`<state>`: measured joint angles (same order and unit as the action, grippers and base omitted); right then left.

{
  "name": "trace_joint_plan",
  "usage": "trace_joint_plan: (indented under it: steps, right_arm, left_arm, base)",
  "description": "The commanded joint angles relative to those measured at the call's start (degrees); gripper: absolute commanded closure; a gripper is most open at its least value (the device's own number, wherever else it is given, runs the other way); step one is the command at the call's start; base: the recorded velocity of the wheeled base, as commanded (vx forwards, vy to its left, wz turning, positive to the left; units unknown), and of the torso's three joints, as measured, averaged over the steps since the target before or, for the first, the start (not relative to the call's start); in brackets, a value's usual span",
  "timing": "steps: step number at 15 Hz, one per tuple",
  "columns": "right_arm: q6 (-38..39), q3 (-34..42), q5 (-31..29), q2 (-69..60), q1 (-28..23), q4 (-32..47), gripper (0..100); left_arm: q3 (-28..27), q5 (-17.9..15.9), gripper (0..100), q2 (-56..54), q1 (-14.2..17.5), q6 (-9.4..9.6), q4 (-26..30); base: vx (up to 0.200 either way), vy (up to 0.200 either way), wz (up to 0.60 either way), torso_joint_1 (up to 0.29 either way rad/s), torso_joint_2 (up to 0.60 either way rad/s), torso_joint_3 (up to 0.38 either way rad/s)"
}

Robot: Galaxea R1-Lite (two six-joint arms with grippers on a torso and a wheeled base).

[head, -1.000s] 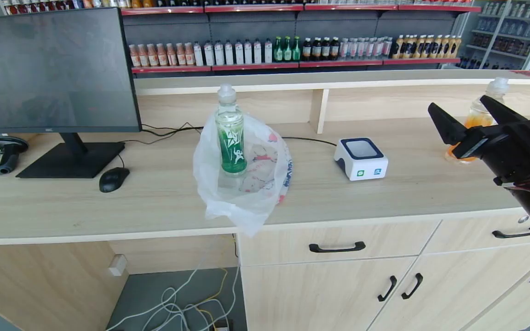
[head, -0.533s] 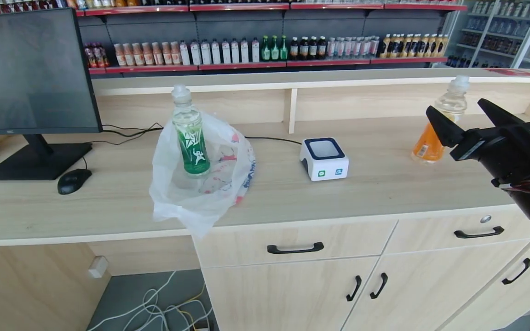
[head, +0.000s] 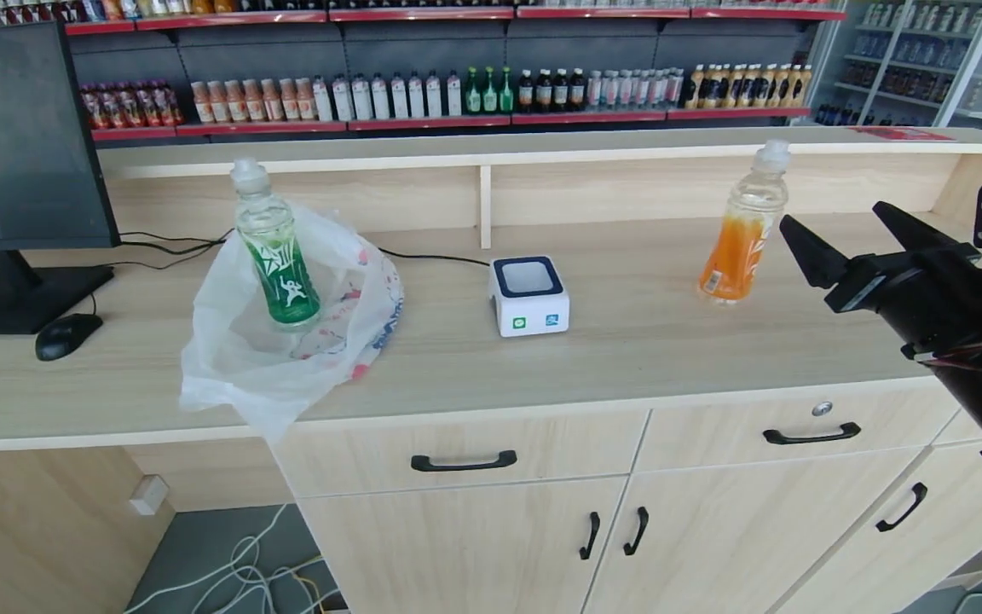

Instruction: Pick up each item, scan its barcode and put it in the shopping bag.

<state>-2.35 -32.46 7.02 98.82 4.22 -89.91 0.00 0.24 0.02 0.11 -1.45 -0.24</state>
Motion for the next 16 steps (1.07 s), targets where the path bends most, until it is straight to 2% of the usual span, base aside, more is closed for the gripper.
trace_joint_plan:
  steps: [1, 5, 7, 11, 16]
  right_arm:
    - [-0.02, 0.03, 0.01, 0.32, 0.00, -0.09, 0]
    - [-0.11, 0.38, 0.01, 0.94, 0.18, -0.09, 0]
    - [-0.11, 0.82, 0.01, 1.11, 0.26, -0.09, 0]
    - [-0.20, 1.17, 0.01, 1.47, 0.35, -0.09, 0]
    - [-0.37, 1.00, 0.01, 2.96, 3.08, -0.09, 0]
  left_arm:
    - [0.00, 0.02, 0, 0.06, -0.02, -0.04, -0.02]
    - [0.00, 0.02, 0, 0.06, -0.02, 0.04, -0.02]
    - [0.00, 0.02, 0, 0.06, -0.02, 0.22, -0.02]
    - [0.00, -0.07, 0, 0.06, -0.02, 0.22, -0.02]
    - [0.00, -0.07, 0, 0.06, -0.02, 0.22, -0.02]
  base:
    - [0.000, -0.200, 0.00, 0.007, 0.00, 0.002]
    - [0.000, -0.200, 0.00, 0.002, 0.00, 0.004]
    - [0.200, -0.200, 0.00, 0.002, 0.00, 0.000]
    - [0.200, 0.000, 0.00, 0.000, 0.00, 0.006]
    - [0.000, 0.000, 0.00, 0.000, 0.00, 0.000]
